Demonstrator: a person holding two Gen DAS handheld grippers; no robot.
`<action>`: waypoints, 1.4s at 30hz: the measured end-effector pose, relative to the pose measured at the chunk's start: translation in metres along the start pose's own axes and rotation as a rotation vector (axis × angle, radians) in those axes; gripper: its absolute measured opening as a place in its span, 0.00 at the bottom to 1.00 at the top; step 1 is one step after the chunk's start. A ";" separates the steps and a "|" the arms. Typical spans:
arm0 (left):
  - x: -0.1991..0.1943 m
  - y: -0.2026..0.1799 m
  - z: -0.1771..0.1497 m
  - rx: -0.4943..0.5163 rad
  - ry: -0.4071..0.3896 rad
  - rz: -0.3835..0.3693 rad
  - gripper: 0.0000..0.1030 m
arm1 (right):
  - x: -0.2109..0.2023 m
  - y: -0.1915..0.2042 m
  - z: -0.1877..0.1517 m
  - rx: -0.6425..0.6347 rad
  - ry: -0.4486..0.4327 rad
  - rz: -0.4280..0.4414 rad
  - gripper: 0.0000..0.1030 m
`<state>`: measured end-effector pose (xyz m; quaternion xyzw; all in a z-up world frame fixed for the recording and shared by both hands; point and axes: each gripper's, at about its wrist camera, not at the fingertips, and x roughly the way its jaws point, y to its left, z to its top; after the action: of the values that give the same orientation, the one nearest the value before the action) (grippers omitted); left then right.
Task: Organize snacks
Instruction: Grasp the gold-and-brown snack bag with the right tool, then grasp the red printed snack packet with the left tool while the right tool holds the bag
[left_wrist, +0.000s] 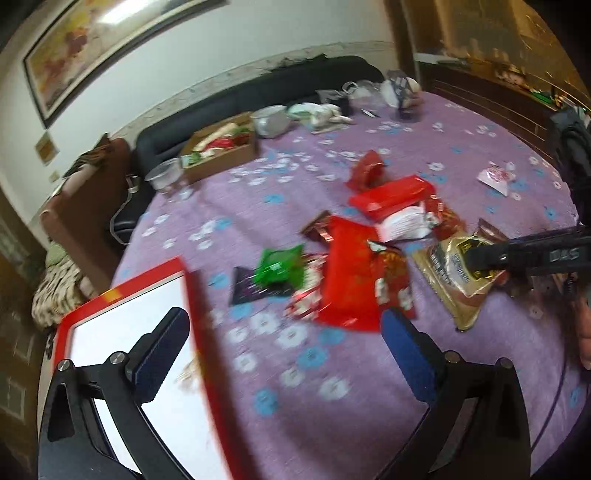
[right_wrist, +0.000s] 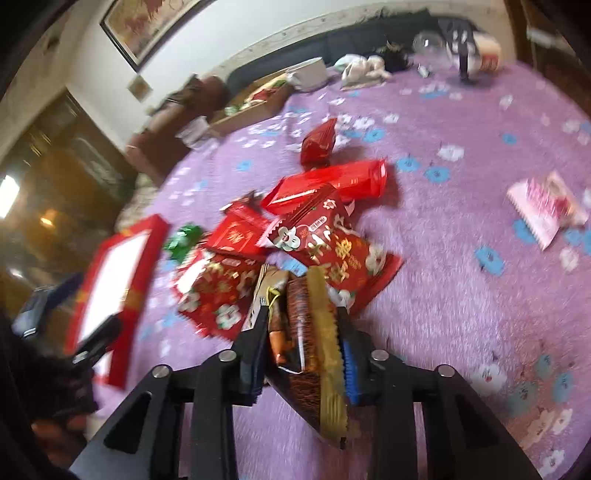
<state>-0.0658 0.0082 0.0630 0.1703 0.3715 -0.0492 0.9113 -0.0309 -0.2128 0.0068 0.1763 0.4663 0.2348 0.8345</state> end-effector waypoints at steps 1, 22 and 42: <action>0.006 -0.006 0.005 0.011 0.019 -0.013 1.00 | -0.005 -0.009 -0.001 0.026 -0.014 0.028 0.30; 0.062 -0.065 0.024 0.094 0.118 -0.103 0.47 | -0.034 -0.089 0.007 0.420 -0.156 0.313 0.34; 0.041 -0.025 0.016 -0.060 0.054 -0.244 0.03 | -0.011 -0.060 0.003 0.276 -0.056 0.252 0.34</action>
<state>-0.0315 -0.0188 0.0382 0.0979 0.4153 -0.1441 0.8928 -0.0201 -0.2690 -0.0147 0.3527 0.4449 0.2665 0.7789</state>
